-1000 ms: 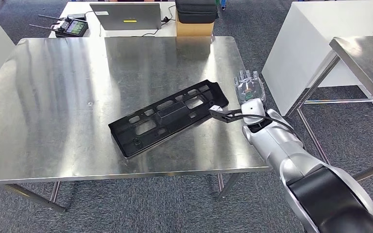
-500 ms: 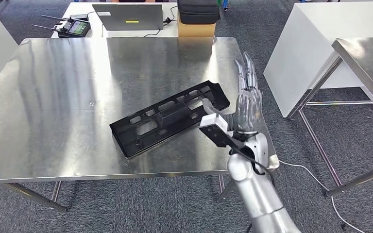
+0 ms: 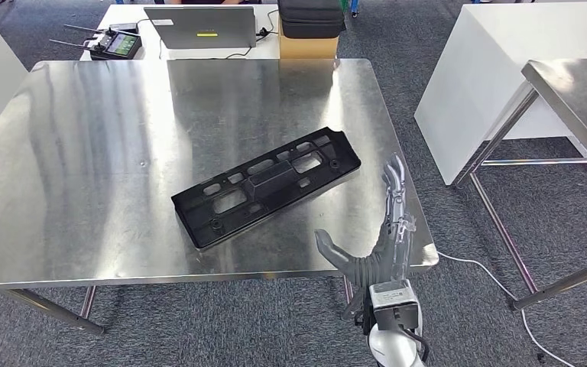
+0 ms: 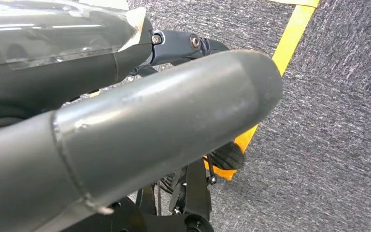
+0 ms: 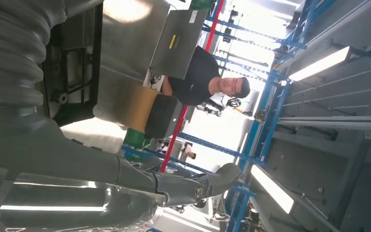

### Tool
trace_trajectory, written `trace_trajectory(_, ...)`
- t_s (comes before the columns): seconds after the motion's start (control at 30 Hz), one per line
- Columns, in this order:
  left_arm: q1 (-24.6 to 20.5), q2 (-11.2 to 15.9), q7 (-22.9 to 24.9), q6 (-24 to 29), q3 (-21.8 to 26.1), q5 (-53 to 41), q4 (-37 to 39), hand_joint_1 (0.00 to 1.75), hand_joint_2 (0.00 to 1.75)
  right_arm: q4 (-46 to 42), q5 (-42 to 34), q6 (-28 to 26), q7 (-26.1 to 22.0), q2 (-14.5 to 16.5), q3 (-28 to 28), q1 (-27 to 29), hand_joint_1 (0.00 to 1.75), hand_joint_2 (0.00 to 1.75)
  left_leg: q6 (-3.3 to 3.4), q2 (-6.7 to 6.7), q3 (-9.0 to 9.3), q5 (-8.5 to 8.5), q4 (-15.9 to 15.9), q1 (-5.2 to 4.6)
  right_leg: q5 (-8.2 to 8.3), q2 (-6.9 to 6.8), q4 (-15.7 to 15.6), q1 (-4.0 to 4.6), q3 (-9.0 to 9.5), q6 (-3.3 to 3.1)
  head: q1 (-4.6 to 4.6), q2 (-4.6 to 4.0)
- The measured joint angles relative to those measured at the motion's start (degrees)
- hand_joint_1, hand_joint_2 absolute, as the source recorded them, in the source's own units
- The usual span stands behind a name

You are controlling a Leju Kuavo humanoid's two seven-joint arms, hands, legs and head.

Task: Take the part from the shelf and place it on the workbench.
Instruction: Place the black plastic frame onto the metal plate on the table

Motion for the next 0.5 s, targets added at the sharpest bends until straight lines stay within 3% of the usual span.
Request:
trace_trajectory(0.13, -0.04, -0.07, 0.12, 0.12, 0.59, 0.05, 0.00, 0.00, 0.00, -0.61, -0.27, 0.31, 0.01, 0.01, 0.33, 0.59, 0.00, 1.75, 0.22, -0.01, -0.04, -0.19, 0.13, -0.16, 0.05, 0.02, -0.15, -0.15, 0.04, 0.18, -0.01, 0.00)
trace_trajectory(0.27, -0.14, -0.16, 1.60, 1.55, 1.04, 0.82, 0.00, 0.00, 0.00, -0.60, -0.50, 3.12, 0.67, 0.52, 1.02, 1.27, 0.00, 1.75, 1.55, 0.11, 0.33, 0.03, -0.43, -0.45, -0.16, 0.11, 0.25, -0.57, 0.21, 0.96, -0.02, 0.00)
trace_trajectory(0.33, -0.30, -0.34, 2.47, 2.27, 1.51, 1.31, 0.00, 0.00, 0.00, 0.31, 0.22, 4.27, 0.77, 1.06, 1.96, 2.08, 0.00, 1.75, 2.21, 0.35, 0.61, 0.57, -1.29, -0.29, -2.66, 0.23, 3.99, -0.64, -1.26, 0.33, 0.04, 0.00)
trace_trajectory(0.4, -0.46, -0.45, 2.90, 2.63, 2.05, 1.72, 0.00, 0.00, 0.00, 1.98, 0.25, 4.66, 0.15, 1.46, 2.74, 3.02, 0.00, 1.75, 2.45, 0.47, 0.47, 0.78, -1.44, -0.41, -6.52, 0.37, 11.39, -0.63, -4.77, -0.51, 0.08, 0.00)
trace_trajectory(0.47, -0.53, -0.52, 3.08, 2.74, 2.47, 2.24, 0.00, 0.00, 0.00, 3.69, -1.02, 5.24, -0.75, 1.81, 3.08, 3.94, 0.00, 1.75, 2.34, 0.47, 0.16, 0.99, -1.42, -0.60, -8.13, 0.50, 16.34, -0.56, -7.00, -0.36, 0.06, 0.00)
trace_trajectory(0.5, -0.54, -0.58, 3.10, 2.73, 2.70, 2.57, 0.01, 0.00, 0.00, 4.47, -1.72, 5.64, -1.07, 1.99, 3.16, 4.25, 0.00, 1.75, 2.20, 0.47, -0.01, 1.16, -1.41, -0.67, -7.49, 0.53, 15.76, -0.52, -6.56, 0.05, 0.06, 0.00)
